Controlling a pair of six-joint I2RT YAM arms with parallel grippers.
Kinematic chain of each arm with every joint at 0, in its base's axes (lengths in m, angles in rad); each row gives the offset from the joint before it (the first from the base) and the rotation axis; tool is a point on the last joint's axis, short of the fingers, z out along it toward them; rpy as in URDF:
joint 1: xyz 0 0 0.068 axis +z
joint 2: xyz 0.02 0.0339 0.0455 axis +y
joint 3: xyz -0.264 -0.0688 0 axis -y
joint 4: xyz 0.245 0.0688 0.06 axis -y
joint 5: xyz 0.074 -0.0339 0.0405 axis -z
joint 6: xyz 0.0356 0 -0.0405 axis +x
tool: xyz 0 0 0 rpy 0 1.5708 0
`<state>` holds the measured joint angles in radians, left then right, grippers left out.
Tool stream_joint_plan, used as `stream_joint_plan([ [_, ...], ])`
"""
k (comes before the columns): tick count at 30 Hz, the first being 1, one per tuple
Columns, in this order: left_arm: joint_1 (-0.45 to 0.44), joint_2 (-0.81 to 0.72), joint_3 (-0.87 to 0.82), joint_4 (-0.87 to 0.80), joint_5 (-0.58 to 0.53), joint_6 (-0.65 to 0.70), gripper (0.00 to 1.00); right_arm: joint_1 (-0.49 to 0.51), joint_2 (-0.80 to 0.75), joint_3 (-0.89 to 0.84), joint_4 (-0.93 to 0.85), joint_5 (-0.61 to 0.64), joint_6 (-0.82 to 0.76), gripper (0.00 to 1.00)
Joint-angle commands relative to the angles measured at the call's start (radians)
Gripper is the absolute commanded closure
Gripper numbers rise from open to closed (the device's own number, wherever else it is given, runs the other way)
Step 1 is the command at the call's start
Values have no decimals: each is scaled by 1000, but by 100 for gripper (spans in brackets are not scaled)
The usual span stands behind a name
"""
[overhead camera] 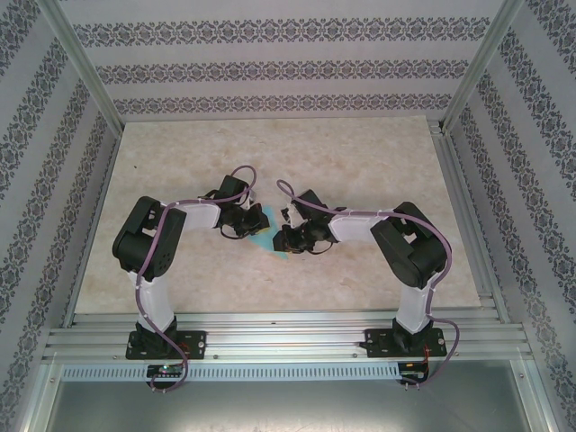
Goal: Fold a paper plane with a square sheet of paper (fold left side to right side)
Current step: Fourth fold the wing at the center of the table.
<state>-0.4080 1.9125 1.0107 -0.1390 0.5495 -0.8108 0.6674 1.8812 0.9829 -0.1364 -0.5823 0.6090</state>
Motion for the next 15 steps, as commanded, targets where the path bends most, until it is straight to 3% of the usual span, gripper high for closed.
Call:
stream_joint_plan([
  [1,-16,56,-29,-105,-85,36,94,3,-10,-24,6,-16,6,80],
  [15,-17,63,-19,-113,-92,38,94,9,-13,-74,-98,26,-15,80],
])
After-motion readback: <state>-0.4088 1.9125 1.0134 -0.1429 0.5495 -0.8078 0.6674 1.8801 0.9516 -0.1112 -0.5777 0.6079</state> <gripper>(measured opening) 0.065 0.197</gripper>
